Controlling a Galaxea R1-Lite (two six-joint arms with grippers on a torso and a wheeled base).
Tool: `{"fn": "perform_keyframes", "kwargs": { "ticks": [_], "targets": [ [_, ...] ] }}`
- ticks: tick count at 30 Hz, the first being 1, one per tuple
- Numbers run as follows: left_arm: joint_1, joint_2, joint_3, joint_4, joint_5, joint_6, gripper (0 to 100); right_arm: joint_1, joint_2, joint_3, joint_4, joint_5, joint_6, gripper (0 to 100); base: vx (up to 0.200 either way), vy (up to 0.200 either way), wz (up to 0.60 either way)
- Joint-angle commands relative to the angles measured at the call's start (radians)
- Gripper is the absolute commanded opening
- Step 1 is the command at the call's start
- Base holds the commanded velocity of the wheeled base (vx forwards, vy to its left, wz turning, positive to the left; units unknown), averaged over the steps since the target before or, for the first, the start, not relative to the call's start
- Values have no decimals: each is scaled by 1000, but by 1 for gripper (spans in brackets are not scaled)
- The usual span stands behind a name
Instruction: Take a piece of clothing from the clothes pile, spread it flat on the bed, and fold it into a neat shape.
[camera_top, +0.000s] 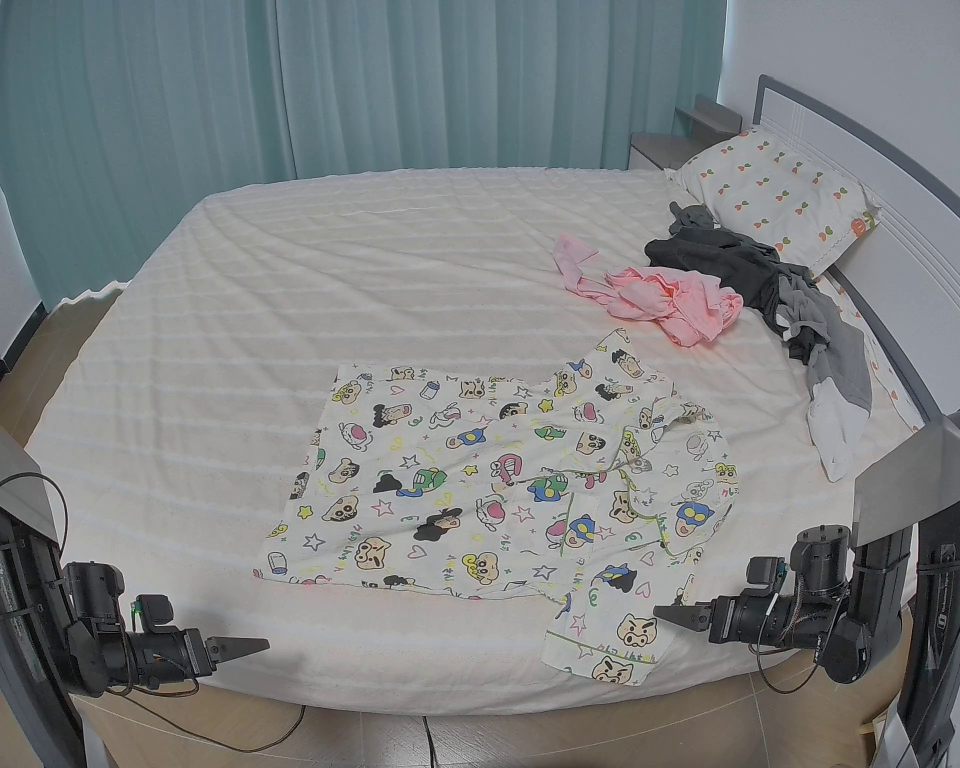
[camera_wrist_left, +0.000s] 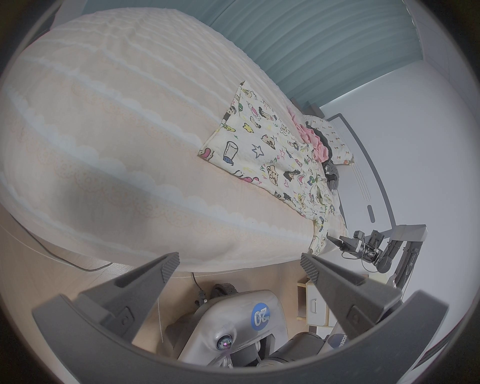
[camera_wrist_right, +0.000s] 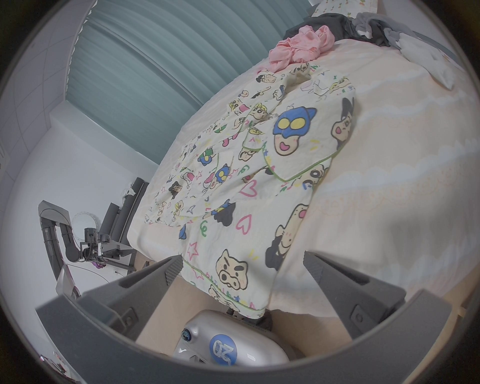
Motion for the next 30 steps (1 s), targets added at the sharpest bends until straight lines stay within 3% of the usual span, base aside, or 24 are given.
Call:
{"fn": "perform_keyframes", "kwargs": {
  "ticks": [1, 16, 24, 28, 29, 30],
  "targets": [
    [0, 6, 12, -2, 0, 0, 100, 10, -16, 3, -16, 7, 3, 100, 0, 0, 0],
    [-1, 7, 12, -2, -1, 0, 100, 8, 78, -80, -14, 12, 24, 100, 0, 0, 0],
    [-1, 7, 12, -2, -1, 0, 100, 62, 72, -89, -14, 18, 24, 100, 0, 0, 0],
    [-1, 7, 12, -2, -1, 1, 100, 56, 76, -136, 58, 17, 24, 100, 0, 0, 0],
    [-1, 7, 12, -2, -1, 1, 100, 53, 72, -146, 86, 17, 24, 0, 0, 0, 0],
    [-1, 7, 12, -2, -1, 0, 100, 49, 69, -149, 99, 15, 24, 0, 0, 0, 0]
  ]
}}
